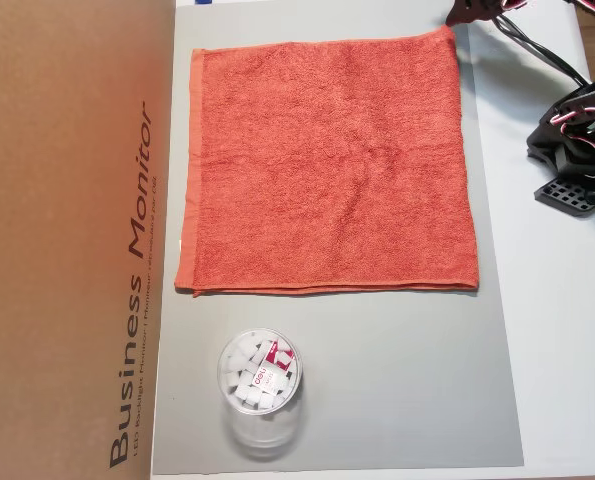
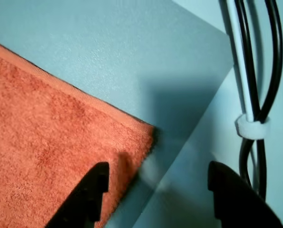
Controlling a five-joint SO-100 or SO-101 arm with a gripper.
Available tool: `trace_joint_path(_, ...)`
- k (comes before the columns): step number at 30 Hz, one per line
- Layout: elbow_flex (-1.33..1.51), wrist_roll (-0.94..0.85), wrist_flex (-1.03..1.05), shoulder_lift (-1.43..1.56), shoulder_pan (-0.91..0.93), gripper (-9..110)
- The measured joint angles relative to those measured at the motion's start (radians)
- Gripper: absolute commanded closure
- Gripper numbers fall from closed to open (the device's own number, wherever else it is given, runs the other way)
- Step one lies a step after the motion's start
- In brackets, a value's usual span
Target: Fold the blanket.
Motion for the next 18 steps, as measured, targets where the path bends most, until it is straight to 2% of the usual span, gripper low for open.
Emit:
trace_joint_path(9, 0.152, -0.012, -0.245, -0.003, -0.017, 80)
trace_joint_path(18, 0.206, -0.009, -0.287, -0.031, -0.018, 80)
